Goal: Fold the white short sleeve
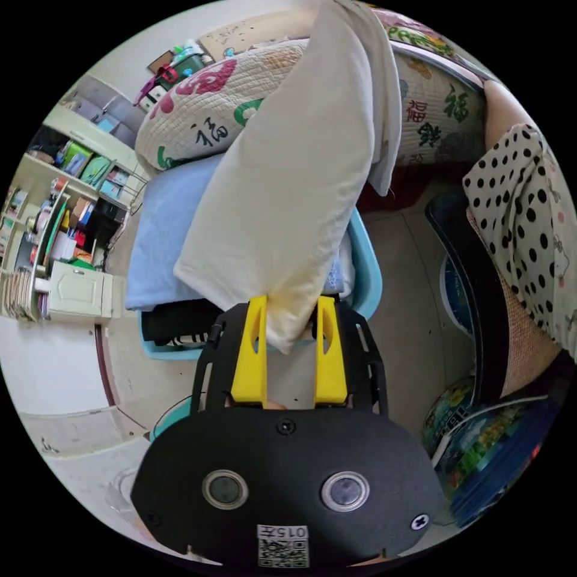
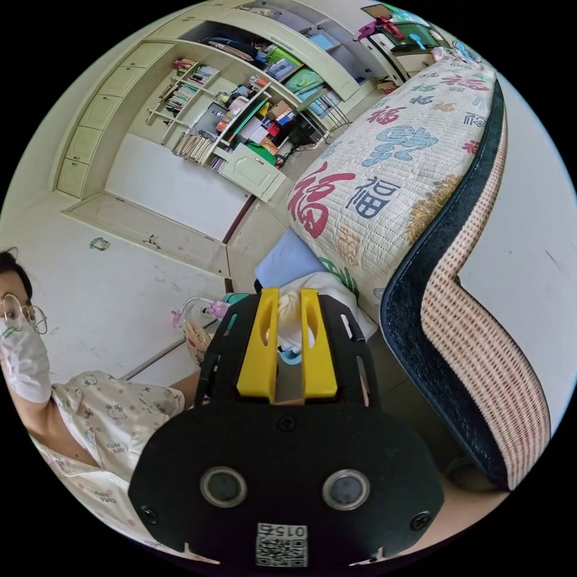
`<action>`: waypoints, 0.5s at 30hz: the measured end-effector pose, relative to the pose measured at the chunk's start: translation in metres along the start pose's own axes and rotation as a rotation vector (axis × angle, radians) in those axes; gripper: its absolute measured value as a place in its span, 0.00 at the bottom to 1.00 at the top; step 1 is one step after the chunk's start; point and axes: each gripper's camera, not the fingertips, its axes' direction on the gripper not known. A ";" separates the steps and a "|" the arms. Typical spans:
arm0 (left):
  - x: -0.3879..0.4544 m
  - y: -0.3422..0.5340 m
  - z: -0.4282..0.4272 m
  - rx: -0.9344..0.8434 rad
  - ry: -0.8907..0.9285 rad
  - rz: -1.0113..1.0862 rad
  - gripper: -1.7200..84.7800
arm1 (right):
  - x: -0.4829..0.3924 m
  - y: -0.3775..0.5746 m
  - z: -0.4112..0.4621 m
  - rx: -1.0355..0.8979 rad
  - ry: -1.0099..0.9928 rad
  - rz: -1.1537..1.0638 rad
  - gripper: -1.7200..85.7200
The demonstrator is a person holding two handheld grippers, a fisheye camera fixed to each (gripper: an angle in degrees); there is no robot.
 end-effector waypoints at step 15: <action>-0.130 0.020 -0.078 0.303 0.020 -0.229 0.04 | -0.080 -0.069 0.048 0.117 0.068 -0.006 0.05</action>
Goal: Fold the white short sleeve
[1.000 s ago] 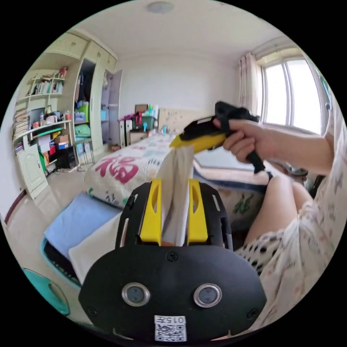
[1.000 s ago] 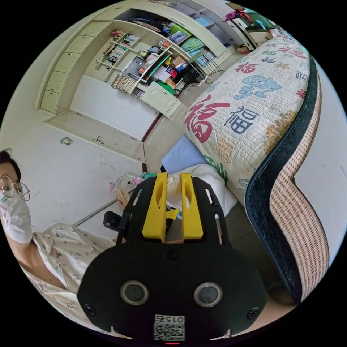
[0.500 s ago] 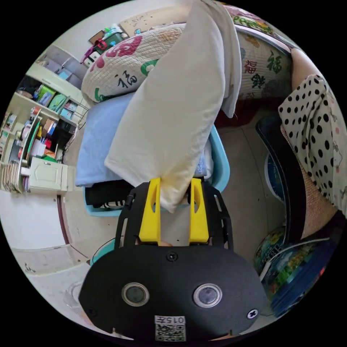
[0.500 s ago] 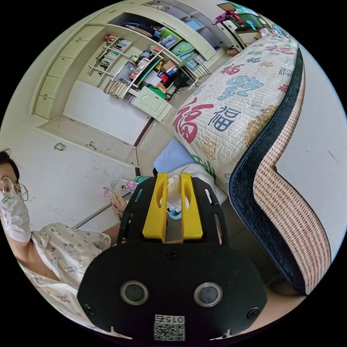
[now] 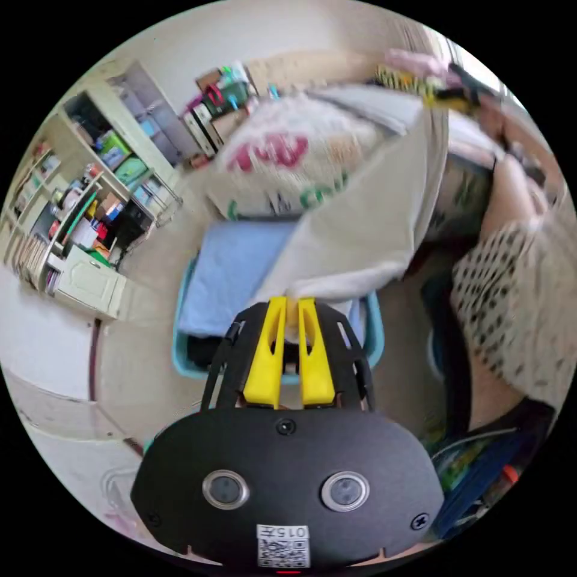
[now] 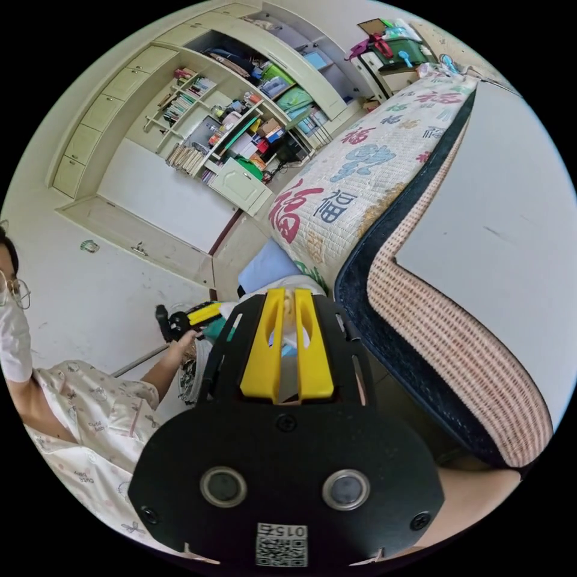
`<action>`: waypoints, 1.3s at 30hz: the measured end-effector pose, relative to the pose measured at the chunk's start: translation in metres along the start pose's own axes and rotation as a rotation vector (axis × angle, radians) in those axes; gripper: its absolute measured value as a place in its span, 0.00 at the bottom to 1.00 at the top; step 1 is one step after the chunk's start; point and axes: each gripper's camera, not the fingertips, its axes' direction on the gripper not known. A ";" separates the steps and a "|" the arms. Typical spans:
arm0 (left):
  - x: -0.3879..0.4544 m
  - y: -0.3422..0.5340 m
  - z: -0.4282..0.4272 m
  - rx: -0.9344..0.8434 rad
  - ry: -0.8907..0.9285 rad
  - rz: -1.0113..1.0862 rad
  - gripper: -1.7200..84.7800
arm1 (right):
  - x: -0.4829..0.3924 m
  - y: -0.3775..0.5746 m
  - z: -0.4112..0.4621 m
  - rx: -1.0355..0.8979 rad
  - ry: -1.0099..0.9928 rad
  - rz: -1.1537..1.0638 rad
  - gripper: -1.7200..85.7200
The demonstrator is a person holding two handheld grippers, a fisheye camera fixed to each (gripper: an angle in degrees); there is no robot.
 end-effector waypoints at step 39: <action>-0.045 -0.287 0.384 0.155 0.676 -0.234 0.12 | -0.069 -0.182 -0.108 0.438 0.389 0.346 0.10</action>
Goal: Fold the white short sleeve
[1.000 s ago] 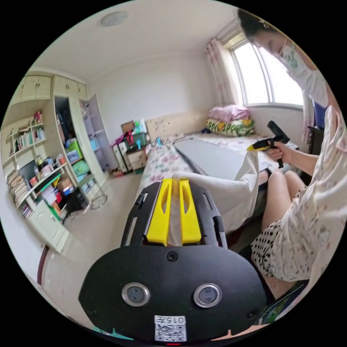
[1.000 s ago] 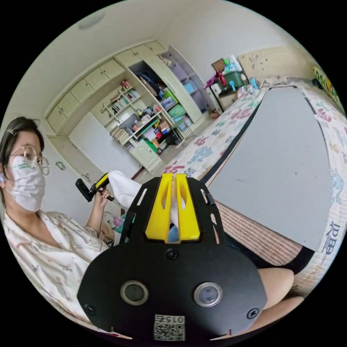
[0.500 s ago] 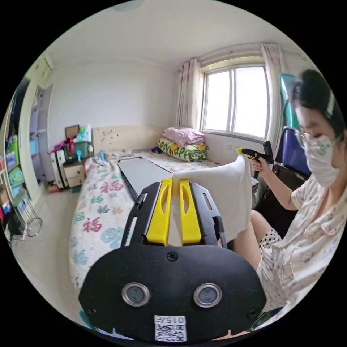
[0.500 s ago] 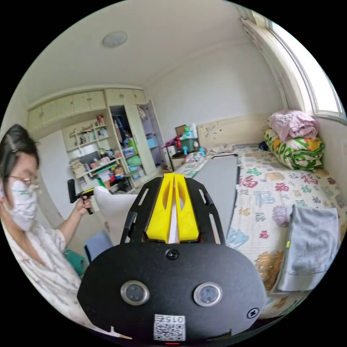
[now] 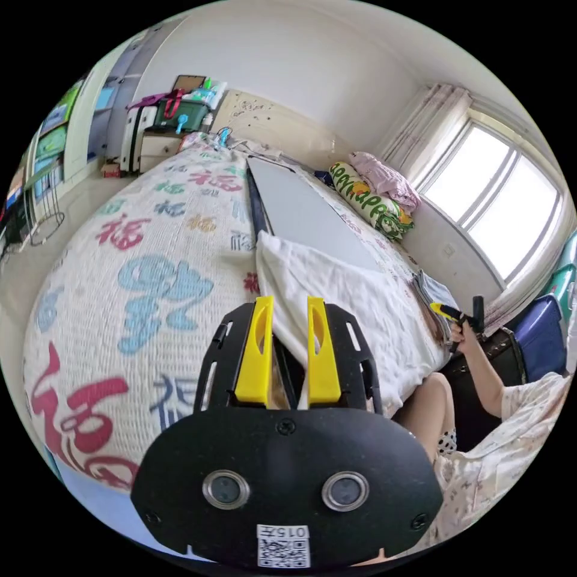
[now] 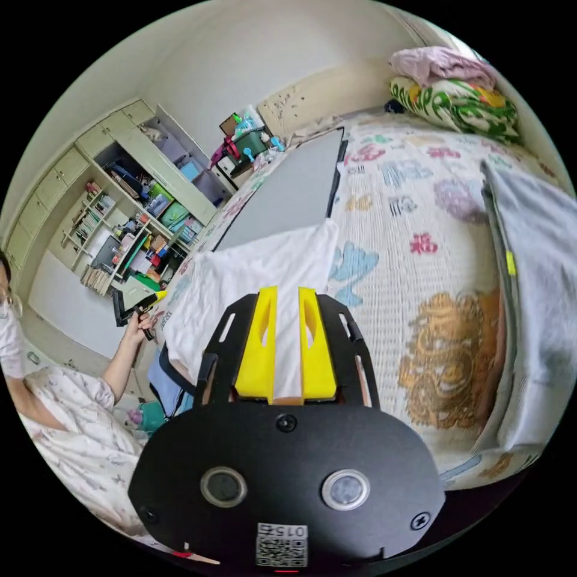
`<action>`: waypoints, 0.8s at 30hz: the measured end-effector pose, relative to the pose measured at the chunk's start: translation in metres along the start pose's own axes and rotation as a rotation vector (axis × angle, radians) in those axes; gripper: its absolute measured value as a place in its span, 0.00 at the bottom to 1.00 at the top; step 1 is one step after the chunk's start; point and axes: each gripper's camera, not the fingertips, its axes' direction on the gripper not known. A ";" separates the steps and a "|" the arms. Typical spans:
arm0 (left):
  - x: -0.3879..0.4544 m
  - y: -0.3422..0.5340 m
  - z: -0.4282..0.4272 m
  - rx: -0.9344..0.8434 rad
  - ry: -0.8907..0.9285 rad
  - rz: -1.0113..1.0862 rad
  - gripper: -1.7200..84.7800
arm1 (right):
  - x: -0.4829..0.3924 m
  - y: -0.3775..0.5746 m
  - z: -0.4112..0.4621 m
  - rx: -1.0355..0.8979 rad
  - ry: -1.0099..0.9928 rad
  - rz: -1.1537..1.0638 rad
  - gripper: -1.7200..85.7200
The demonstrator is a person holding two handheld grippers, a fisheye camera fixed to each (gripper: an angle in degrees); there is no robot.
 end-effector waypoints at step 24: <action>0.044 0.182 -0.015 -0.053 -0.036 0.029 0.03 | -0.318 0.224 -0.192 0.560 -0.134 -0.017 0.02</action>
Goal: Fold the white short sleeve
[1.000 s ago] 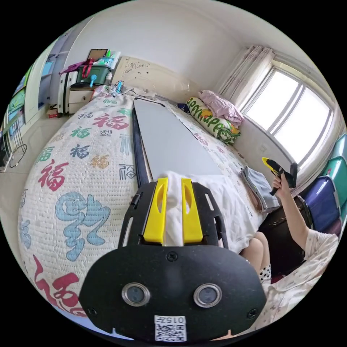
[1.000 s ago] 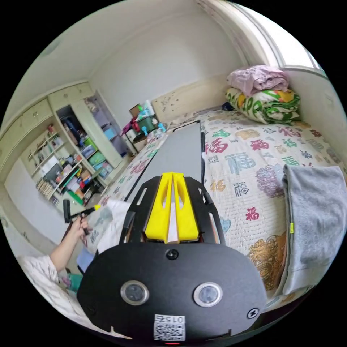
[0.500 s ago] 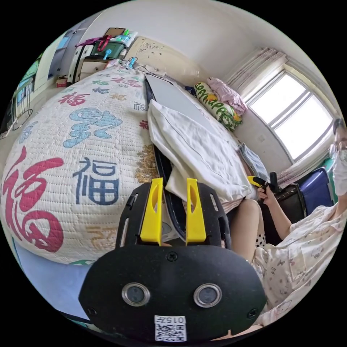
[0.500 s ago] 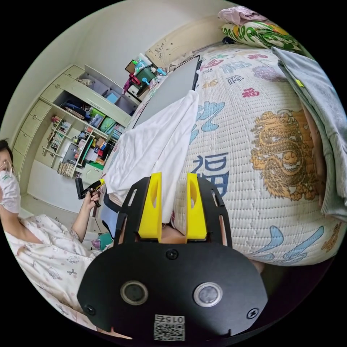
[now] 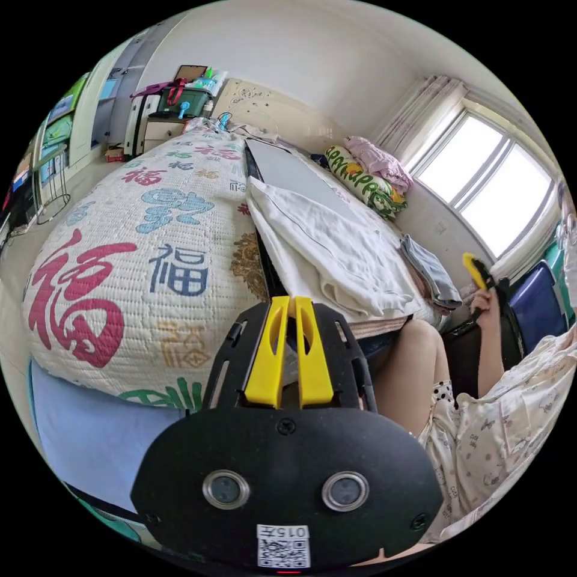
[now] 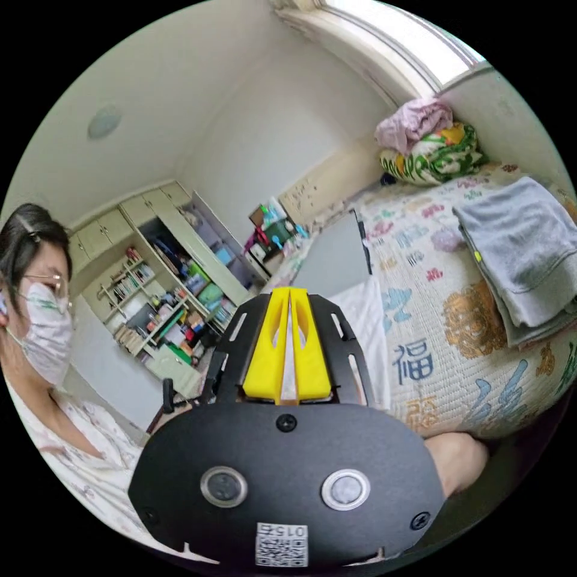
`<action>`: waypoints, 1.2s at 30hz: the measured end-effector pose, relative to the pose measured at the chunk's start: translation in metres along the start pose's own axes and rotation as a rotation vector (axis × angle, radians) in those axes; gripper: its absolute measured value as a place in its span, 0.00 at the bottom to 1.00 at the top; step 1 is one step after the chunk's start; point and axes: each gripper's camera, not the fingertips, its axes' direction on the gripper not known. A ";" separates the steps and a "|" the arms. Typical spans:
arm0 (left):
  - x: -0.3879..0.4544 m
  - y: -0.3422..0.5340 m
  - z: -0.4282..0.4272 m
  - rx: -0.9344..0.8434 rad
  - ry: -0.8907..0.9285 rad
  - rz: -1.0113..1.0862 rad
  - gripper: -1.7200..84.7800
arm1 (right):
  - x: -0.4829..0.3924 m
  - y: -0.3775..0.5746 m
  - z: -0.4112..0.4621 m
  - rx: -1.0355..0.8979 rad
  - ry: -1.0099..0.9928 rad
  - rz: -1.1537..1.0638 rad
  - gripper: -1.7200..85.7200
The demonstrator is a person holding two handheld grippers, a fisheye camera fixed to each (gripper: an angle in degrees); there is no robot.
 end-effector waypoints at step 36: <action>0.140 -0.106 0.000 -0.031 0.138 0.396 0.10 | -0.086 0.145 -0.141 0.293 -0.204 -0.501 0.02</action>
